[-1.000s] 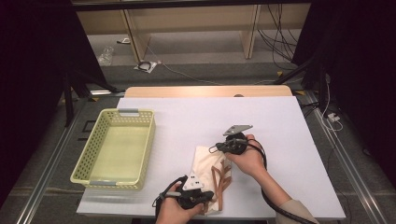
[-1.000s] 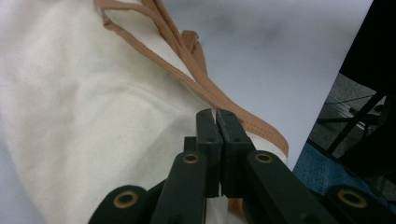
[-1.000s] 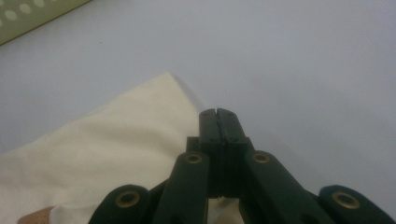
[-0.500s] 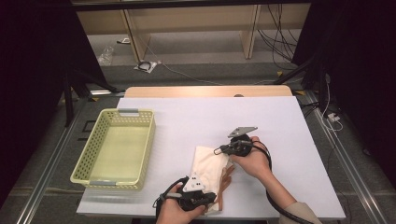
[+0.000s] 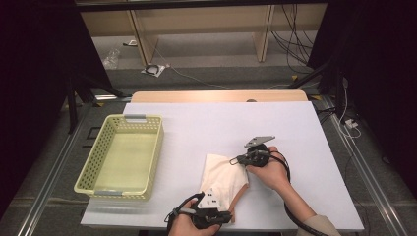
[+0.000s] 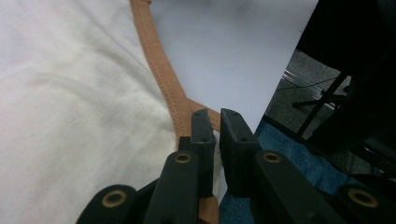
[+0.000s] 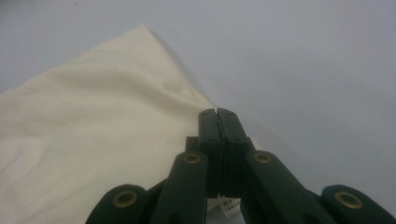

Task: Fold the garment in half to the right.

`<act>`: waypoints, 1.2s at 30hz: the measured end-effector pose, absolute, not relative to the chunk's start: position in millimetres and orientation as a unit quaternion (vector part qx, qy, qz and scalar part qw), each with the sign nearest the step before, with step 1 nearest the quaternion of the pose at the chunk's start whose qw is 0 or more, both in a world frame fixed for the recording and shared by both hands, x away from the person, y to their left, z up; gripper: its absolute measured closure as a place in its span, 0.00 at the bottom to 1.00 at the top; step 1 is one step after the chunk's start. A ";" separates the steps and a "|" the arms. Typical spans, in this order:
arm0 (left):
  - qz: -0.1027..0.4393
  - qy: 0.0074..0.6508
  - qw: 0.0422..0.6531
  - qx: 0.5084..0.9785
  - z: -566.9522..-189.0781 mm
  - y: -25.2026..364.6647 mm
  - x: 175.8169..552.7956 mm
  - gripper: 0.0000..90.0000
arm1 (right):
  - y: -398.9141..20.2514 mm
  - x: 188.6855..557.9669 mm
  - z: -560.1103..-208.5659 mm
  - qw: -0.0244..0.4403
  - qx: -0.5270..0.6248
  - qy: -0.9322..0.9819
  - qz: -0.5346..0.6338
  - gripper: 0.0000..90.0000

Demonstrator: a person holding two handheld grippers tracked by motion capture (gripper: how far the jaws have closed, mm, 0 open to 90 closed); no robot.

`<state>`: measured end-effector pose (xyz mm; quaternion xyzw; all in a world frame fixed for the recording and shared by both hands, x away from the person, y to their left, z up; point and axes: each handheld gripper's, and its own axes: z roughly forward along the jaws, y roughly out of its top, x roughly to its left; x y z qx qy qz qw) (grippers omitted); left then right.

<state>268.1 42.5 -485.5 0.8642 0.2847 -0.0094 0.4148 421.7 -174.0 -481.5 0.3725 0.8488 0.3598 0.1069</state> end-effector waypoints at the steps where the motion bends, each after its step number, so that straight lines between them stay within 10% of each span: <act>1: -0.009 0.284 0.414 0.865 -485.6 42.5 268.2 0.92 | -174.0 421.8 -481.8 0.106 0.373 0.849 0.359 1.00; 15: -0.009 0.279 0.430 0.859 -483.2 41.2 265.7 0.87 | -172.4 420.8 -485.3 0.106 0.364 0.854 0.356 0.92; 36: 0.100 0.347 0.465 0.808 -468.4 92.6 314.9 0.34 | -195.2 394.8 -468.5 0.141 0.355 0.829 0.410 0.58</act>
